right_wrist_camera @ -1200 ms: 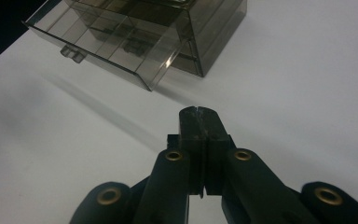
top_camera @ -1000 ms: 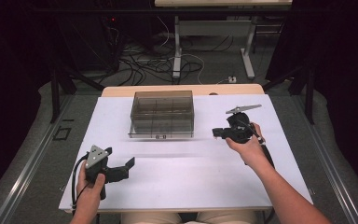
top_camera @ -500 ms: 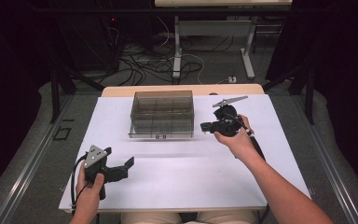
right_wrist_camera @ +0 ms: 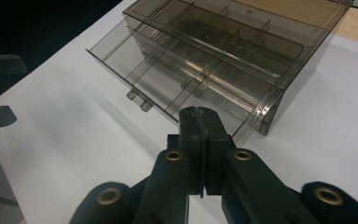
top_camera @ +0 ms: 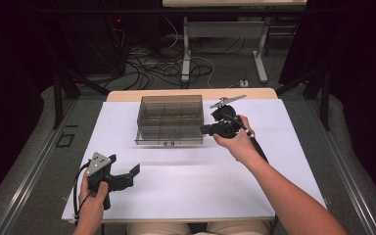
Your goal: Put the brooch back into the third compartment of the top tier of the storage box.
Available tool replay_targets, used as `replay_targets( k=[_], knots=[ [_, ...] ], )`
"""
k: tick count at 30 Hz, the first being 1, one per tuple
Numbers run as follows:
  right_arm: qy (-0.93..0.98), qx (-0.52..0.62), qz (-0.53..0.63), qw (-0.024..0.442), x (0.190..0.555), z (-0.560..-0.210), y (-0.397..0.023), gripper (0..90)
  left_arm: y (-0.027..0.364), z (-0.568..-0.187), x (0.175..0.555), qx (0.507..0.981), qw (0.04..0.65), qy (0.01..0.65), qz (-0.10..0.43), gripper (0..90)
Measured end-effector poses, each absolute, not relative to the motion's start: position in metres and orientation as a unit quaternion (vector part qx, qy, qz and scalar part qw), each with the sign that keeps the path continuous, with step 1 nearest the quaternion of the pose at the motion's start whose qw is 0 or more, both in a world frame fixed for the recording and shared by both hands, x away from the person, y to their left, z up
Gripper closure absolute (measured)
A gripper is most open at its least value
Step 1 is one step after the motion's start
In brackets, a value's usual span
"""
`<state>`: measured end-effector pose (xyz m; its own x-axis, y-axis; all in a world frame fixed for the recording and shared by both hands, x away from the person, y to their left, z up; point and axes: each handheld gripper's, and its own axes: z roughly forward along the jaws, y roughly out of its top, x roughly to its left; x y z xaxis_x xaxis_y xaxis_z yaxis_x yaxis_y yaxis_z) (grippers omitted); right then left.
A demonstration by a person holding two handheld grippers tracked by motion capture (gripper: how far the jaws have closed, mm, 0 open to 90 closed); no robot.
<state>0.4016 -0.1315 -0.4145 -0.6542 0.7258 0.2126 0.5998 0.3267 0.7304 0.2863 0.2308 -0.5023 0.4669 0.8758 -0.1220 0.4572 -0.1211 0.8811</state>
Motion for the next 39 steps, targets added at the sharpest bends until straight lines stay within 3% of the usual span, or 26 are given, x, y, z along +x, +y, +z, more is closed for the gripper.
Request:
replay_targets(
  k=[39],
  knots=[
    [0.812, 0.429, 0.392, 0.061, 0.435, -0.428, -0.1, 90.0, 0.231, -0.502, 0.286, 0.714, 0.476, 0.467, 0.213, 4.8]
  ],
)
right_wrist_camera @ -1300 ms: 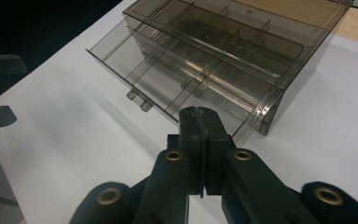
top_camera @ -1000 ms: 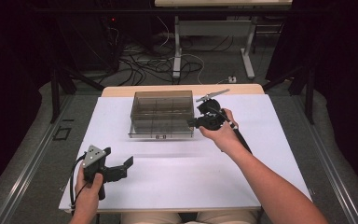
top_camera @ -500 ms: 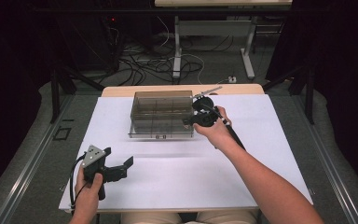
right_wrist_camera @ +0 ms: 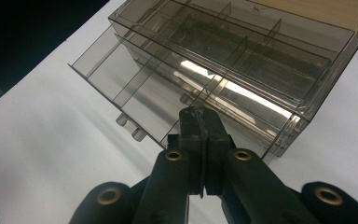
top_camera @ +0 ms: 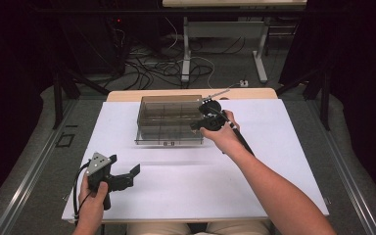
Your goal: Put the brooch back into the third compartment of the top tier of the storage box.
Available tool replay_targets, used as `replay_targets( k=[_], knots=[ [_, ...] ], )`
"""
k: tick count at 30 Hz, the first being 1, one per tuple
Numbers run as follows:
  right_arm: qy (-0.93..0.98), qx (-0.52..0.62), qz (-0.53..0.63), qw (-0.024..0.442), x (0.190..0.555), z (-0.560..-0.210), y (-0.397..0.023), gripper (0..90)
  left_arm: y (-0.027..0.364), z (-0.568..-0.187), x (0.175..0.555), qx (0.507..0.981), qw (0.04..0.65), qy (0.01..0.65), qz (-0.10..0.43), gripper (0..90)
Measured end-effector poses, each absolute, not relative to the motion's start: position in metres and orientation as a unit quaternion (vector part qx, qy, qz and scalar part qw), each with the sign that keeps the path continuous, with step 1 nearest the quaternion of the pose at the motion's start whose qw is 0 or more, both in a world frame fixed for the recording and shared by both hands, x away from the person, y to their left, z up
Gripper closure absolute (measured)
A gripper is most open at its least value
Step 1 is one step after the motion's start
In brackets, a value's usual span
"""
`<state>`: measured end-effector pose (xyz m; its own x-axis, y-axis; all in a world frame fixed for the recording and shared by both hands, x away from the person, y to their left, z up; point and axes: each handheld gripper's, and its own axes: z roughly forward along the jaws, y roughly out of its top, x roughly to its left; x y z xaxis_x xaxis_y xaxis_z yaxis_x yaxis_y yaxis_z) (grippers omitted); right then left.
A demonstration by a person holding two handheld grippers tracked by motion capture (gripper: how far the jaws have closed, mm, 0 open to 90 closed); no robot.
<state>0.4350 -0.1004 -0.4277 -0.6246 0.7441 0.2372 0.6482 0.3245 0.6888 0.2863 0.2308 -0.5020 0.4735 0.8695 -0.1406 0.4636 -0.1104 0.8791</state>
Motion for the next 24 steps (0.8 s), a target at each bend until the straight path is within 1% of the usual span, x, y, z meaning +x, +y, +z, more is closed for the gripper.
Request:
replay_targets(
  k=[24],
  knots=[
    [0.805, 0.462, 0.369, 0.054, 0.454, -0.446, -0.097, 90.0, 0.231, -0.502, 0.287, 0.713, 0.477, 0.468, 0.211, 4.9]
  ],
)
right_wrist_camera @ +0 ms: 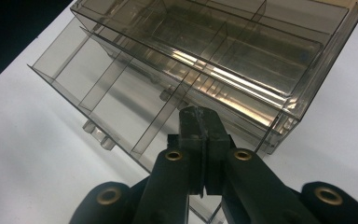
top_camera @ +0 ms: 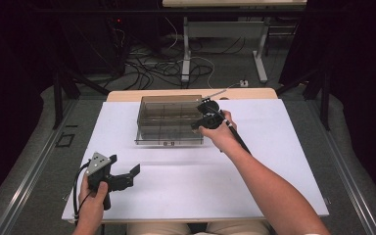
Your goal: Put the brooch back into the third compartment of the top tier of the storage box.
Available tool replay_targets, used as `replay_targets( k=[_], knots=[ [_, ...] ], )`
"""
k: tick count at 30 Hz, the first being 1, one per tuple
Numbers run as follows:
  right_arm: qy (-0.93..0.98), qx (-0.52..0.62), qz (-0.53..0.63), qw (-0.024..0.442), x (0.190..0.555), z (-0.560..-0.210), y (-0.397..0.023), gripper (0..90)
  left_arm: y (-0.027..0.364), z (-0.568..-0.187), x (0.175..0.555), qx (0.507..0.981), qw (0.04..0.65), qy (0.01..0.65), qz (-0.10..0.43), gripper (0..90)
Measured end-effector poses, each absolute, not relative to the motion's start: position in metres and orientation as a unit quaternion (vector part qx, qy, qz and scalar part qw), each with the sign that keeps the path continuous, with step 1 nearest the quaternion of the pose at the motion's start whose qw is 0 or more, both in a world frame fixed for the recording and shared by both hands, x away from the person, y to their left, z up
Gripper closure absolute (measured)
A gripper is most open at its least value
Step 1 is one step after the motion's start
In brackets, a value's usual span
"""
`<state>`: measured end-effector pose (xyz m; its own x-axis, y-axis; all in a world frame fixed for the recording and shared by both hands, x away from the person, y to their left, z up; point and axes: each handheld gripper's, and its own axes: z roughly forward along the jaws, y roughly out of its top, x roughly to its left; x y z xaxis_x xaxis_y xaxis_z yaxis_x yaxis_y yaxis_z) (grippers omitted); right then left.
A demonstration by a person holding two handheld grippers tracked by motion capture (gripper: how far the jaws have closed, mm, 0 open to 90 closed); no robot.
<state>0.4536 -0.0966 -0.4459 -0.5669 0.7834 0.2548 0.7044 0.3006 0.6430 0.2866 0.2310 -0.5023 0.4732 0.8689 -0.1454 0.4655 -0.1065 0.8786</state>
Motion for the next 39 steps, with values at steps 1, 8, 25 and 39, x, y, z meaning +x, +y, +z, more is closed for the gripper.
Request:
replay_targets(
  k=[1, 8, 25, 39],
  knots=[
    [0.805, 0.463, 0.367, 0.054, 0.454, -0.447, -0.096, 90.0, 0.231, -0.502, 0.287, 0.714, 0.477, 0.467, 0.212, 4.9],
    [0.806, 0.464, 0.365, 0.05, 0.456, -0.451, -0.092, 90.0, 0.231, -0.503, 0.287, 0.713, 0.479, 0.468, 0.21, 5.2],
    [0.808, 0.462, 0.362, 0.048, 0.456, -0.458, -0.083, 90.0, 0.231, -0.503, 0.287, 0.713, 0.477, 0.471, 0.208, 5.6],
    [0.812, 0.457, 0.36, 0.054, 0.455, -0.459, -0.08, 86.1, 0.231, -0.503, 0.287, 0.713, 0.477, 0.47, 0.207, 5.6]
  ],
)
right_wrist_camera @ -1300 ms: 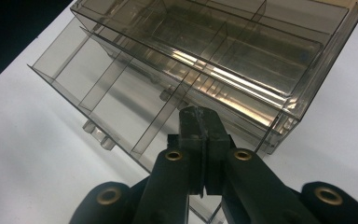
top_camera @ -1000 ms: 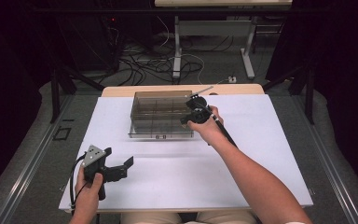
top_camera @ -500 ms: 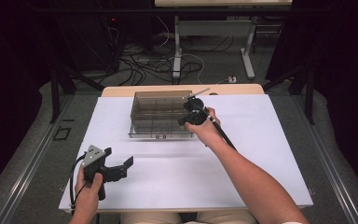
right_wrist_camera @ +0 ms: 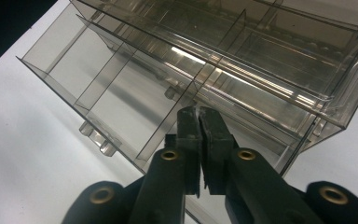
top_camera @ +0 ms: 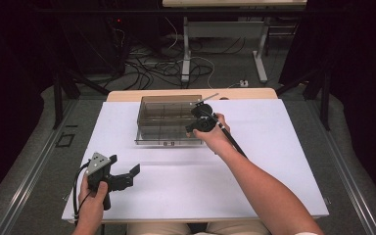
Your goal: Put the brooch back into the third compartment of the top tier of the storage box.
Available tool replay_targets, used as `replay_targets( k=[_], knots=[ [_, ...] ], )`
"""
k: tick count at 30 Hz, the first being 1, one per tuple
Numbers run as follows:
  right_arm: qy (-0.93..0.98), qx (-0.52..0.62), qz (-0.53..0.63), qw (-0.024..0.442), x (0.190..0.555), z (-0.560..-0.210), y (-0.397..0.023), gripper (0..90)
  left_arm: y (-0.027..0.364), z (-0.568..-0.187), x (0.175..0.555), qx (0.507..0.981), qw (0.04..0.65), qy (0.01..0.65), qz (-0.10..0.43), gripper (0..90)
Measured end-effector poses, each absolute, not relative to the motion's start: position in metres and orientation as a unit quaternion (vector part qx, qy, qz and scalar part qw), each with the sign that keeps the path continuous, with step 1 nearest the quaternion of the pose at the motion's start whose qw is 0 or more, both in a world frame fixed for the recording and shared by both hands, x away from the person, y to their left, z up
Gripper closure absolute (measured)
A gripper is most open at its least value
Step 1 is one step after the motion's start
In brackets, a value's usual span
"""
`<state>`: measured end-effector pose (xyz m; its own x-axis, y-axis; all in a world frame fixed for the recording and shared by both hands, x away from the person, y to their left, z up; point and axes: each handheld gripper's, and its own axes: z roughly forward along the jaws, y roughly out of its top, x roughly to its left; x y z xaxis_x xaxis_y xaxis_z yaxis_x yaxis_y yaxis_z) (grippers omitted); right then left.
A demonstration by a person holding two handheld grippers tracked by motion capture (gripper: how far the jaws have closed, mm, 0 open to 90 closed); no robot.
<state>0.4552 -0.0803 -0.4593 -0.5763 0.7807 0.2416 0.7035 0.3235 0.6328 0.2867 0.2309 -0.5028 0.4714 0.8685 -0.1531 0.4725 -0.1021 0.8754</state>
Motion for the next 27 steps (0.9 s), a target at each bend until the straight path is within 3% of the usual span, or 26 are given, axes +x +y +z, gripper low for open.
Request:
replay_targets(
  k=[27],
  knots=[
    [0.806, 0.442, 0.386, 0.079, 0.4509, -0.4551, -0.079, 53.0, 0.2315, -0.5042, 0.2885, 0.711, 0.476, 0.474, 0.205, 5.6]
  ],
)
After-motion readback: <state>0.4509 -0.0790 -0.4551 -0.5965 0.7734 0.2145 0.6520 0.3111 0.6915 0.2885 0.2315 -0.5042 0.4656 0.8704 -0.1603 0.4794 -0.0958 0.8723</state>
